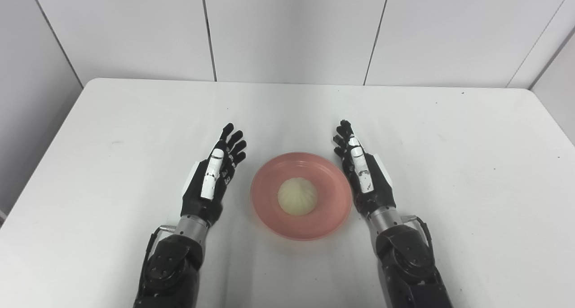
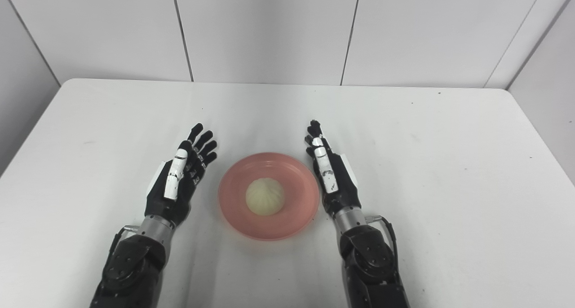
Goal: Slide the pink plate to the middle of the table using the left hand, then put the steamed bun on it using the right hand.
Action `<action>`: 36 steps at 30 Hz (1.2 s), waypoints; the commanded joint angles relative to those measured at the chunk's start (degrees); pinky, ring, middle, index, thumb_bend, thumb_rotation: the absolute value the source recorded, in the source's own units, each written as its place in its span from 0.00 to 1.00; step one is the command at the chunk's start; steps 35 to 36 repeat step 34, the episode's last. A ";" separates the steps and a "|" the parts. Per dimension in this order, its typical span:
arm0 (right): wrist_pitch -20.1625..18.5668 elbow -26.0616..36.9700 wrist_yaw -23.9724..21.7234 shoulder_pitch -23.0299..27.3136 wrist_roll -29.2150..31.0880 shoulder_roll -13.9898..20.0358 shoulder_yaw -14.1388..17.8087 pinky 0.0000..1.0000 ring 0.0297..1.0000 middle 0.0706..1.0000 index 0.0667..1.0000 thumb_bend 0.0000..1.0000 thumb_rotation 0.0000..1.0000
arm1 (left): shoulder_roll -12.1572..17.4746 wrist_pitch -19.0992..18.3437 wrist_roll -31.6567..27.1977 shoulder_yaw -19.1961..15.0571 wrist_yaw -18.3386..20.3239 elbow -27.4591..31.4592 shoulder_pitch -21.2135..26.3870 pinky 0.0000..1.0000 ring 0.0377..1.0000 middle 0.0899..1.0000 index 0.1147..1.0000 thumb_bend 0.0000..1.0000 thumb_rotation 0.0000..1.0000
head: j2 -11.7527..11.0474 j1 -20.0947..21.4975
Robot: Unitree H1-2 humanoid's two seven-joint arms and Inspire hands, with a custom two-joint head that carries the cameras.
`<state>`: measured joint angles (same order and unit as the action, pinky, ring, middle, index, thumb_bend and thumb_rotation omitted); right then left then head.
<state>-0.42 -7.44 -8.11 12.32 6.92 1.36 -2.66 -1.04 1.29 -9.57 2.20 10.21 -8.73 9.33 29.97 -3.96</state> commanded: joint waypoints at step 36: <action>-0.41 -6.16 -0.16 -1.00 1.34 -0.52 1.60 1.00 1.00 1.00 1.00 0.21 1.00 | 1.21 -4.04 -0.77 -1.22 1.61 -11.00 -2.29 0.94 0.94 0.96 0.95 0.45 1.00 | -2.21 -1.14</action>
